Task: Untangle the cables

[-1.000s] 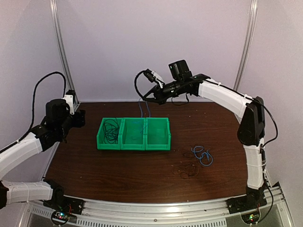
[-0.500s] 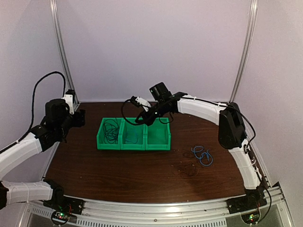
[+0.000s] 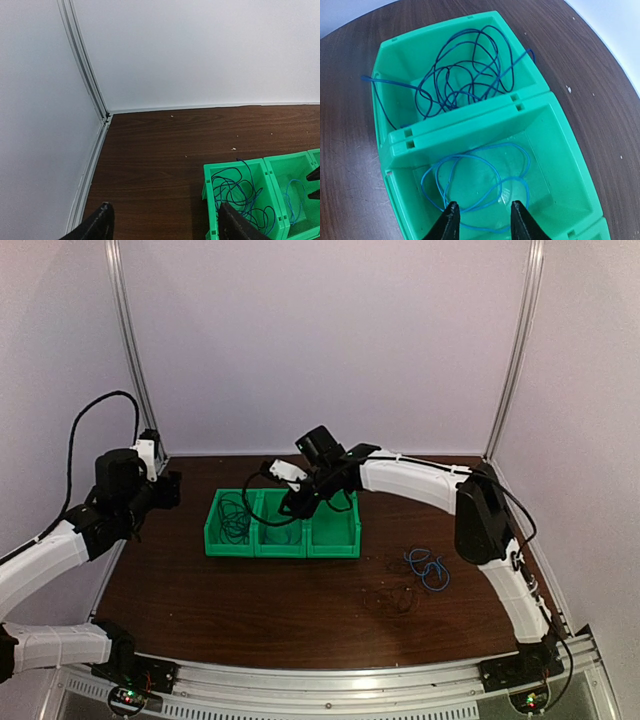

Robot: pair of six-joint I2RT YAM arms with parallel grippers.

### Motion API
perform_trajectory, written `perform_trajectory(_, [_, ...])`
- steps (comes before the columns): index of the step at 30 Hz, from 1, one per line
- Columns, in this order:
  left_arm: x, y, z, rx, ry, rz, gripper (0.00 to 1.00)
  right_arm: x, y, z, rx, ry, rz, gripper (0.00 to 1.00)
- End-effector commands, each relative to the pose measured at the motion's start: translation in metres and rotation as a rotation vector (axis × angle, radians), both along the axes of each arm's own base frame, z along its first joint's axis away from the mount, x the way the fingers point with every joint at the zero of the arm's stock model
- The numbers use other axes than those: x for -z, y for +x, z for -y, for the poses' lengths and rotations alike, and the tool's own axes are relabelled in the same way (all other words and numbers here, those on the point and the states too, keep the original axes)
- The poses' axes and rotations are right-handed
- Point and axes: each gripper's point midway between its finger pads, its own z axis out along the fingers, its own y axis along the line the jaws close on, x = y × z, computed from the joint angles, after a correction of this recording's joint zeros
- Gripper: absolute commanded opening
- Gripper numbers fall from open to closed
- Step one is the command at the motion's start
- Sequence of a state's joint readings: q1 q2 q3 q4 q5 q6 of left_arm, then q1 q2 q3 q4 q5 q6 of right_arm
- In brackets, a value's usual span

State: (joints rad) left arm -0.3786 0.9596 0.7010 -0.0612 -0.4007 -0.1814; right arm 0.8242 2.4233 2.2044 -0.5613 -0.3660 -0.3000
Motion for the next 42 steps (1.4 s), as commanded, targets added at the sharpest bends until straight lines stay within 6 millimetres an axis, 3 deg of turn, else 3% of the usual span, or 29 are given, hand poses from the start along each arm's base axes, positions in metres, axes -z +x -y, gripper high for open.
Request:
perform_trajectory(1, [-0.013, 0.002, 0.002, 0.02, -0.02, 0.051, 0.72, -0.073, 0.001, 0.032, 0.051, -0.004, 0.13, 0.39])
perform_trajectory(5, [-0.014, 0.002, 0.01, 0.06, -0.024, 0.05, 0.72, -0.098, -0.006, 0.064, 0.072, -0.013, 0.143, 0.43])
perform_trajectory(10, [-0.023, -0.004, 0.039, 0.239, -0.052, 0.096, 0.69, -0.107, -0.013, 0.129, 0.132, -0.026, 0.141, 0.4])
perform_trajectory(17, [-0.037, -0.022, 0.109, 0.601, -0.165, 0.118, 0.63, -0.074, -0.024, 0.243, 0.245, -0.061, -0.023, 0.26])
perform_trajectory(20, [-0.038, -0.027, 0.141, 0.68, -0.162, 0.088, 0.61, -0.06, -0.037, 0.283, 0.273, -0.083, -0.054, 0.25])
perform_trajectory(22, [-0.036, -0.031, 0.164, 0.718, -0.149, 0.069, 0.61, -0.039, -0.051, 0.304, 0.285, -0.131, -0.068, 0.28])
perform_trajectory(27, [-0.013, -0.05, 0.236, 0.821, -0.137, 0.002, 0.62, 0.011, -0.08, 0.329, 0.264, -0.269, -0.114, 0.37])
perform_trajectory(32, [0.02, -0.058, 0.286, 0.851, -0.163, -0.097, 0.62, 0.03, -0.094, 0.329, 0.219, -0.278, -0.155, 0.39])
perform_trajectory(36, [0.027, -0.066, 0.304, 0.909, -0.26, -0.127, 0.62, 0.036, -0.094, 0.328, 0.213, -0.282, -0.159, 0.4])
perform_trajectory(42, [0.029, -0.066, 0.308, 0.908, -0.294, -0.141, 0.62, 0.051, -0.094, 0.325, 0.192, -0.288, -0.19, 0.4])
